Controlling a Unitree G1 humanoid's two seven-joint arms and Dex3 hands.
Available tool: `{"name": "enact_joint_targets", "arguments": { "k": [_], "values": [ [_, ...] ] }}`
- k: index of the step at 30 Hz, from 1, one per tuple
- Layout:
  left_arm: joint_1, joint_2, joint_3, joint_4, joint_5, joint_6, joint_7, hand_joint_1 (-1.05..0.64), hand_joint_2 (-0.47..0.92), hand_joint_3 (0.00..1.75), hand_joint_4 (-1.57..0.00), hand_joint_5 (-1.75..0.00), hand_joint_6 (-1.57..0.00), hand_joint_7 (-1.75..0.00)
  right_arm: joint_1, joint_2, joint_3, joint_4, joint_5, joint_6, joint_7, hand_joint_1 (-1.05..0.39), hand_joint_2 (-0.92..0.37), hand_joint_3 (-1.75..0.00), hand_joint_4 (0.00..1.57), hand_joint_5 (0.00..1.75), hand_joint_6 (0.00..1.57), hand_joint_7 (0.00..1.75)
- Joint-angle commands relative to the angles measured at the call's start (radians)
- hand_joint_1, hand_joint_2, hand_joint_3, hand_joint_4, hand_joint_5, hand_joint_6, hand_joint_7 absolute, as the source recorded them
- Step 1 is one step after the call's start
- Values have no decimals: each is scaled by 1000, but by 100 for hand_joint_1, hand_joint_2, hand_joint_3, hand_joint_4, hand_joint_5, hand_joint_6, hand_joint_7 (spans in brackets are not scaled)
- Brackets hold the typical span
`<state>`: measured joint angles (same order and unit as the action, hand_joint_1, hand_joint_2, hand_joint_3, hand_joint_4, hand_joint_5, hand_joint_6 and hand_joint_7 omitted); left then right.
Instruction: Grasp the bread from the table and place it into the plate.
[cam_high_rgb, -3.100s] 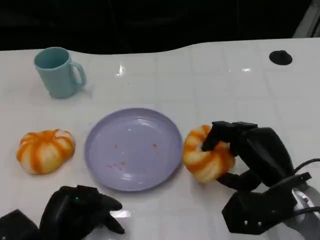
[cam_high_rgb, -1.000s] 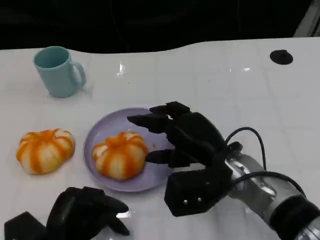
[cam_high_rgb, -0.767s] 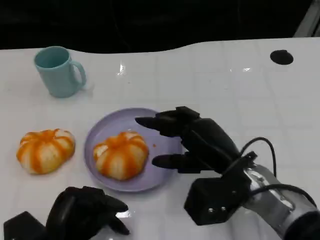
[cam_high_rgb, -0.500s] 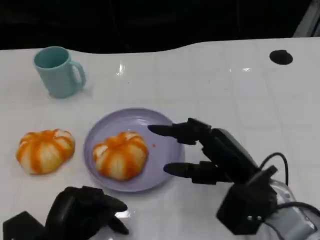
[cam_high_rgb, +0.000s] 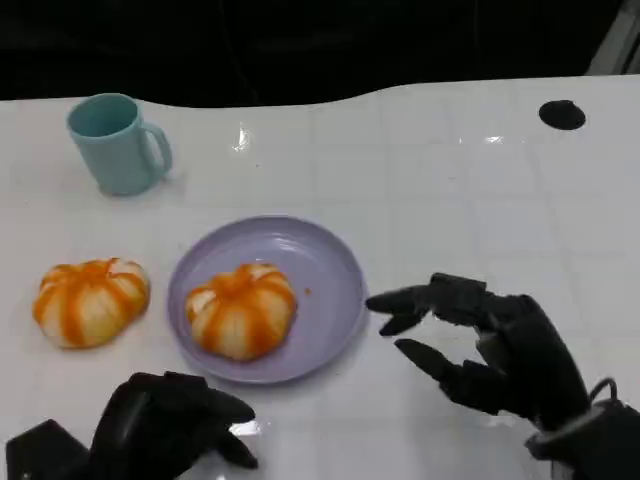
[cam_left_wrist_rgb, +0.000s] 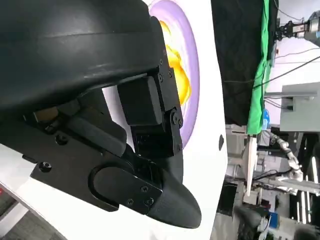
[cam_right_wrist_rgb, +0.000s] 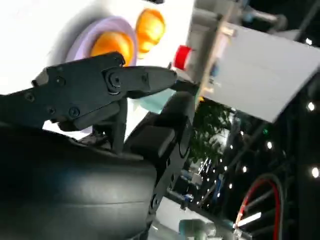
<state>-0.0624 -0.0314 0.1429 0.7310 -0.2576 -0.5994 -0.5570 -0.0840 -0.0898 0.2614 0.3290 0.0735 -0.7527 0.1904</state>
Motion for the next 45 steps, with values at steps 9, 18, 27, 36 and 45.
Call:
{"name": "enact_joint_targets", "arguments": {
  "k": [9,18,27,36,45],
  "values": [
    [2,12,3,-12,-6,4,5,-105,86,0,-154,-56,-157,-21,183,-11,-95,-127,134,37,123,-22,-46,-121,74,174,71,145],
    [5,24,7,-15,-14,13,-9,-105,87,0,-153,-57,-157,-21,248,20,-118,-124,122,25,157,-26,-46,-122,77,175,66,157],
    [10,28,10,-13,-18,8,-17,-105,87,0,-154,-57,-157,-21,254,42,-135,-88,86,-7,151,-27,-42,-129,77,175,64,164],
    [11,36,15,-20,-34,26,-27,-105,86,0,-154,-57,-157,-21,220,55,-147,-39,100,-23,162,-26,-46,-124,75,175,62,164],
    [15,43,17,-24,-41,30,-39,-105,86,0,-153,-57,-157,-19,226,70,-148,-66,128,38,161,-23,-44,-127,77,175,64,161]
  ]
}}
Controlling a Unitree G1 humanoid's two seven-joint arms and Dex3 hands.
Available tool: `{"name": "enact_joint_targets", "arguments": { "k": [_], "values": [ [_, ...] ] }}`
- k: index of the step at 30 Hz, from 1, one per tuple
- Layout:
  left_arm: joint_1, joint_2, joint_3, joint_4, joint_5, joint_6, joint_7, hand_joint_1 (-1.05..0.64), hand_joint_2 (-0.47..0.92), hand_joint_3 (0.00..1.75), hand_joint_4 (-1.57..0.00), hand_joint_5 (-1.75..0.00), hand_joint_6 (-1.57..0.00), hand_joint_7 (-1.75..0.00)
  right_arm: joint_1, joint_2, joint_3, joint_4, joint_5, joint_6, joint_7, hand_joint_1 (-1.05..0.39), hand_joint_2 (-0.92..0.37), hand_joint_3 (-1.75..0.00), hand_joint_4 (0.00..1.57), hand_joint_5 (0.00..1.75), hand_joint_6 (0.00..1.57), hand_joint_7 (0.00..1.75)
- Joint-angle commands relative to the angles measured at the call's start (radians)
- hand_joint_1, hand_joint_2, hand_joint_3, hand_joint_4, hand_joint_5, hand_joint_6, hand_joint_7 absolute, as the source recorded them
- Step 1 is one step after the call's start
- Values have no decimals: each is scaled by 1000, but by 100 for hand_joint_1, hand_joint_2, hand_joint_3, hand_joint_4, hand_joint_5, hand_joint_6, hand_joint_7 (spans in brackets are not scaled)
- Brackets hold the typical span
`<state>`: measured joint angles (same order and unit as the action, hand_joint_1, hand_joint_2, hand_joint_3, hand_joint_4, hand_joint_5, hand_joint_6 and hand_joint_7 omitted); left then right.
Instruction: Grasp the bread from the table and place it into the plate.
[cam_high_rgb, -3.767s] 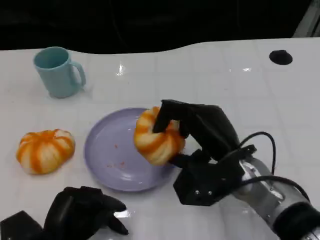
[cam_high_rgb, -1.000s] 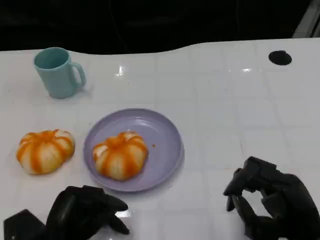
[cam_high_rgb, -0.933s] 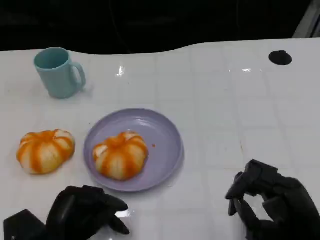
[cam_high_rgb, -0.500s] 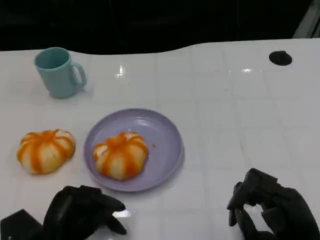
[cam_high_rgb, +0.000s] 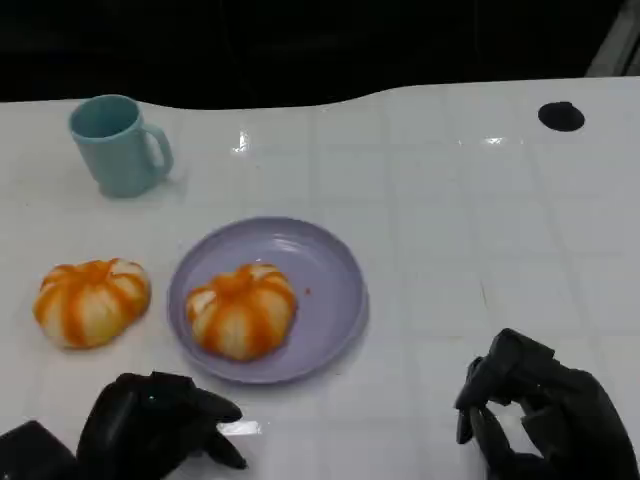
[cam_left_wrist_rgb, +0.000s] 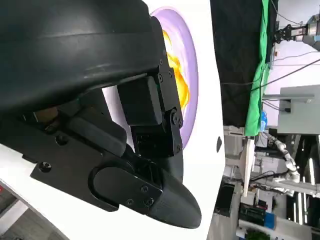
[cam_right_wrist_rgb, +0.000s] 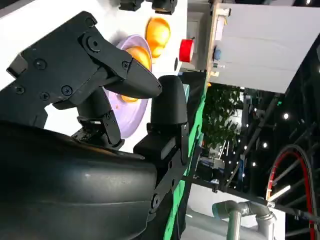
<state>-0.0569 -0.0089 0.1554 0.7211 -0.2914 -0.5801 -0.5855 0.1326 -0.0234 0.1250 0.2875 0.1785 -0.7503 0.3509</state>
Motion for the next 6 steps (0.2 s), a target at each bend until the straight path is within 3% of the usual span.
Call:
{"name": "enact_joint_targets", "arguments": {
  "k": [1,6],
  "values": [
    [10,20,5,-15,-8,11,-10,-105,86,0,-153,-57,-157,-19,10,4,-14,-27,20,40,-2,-23,-44,-127,77,175,64,161],
    [12,20,7,-14,-9,2,-16,-105,87,0,-153,-56,-157,-17,6,5,-21,-16,1,15,-1,-22,-44,-129,78,175,64,162]
  ]
}}
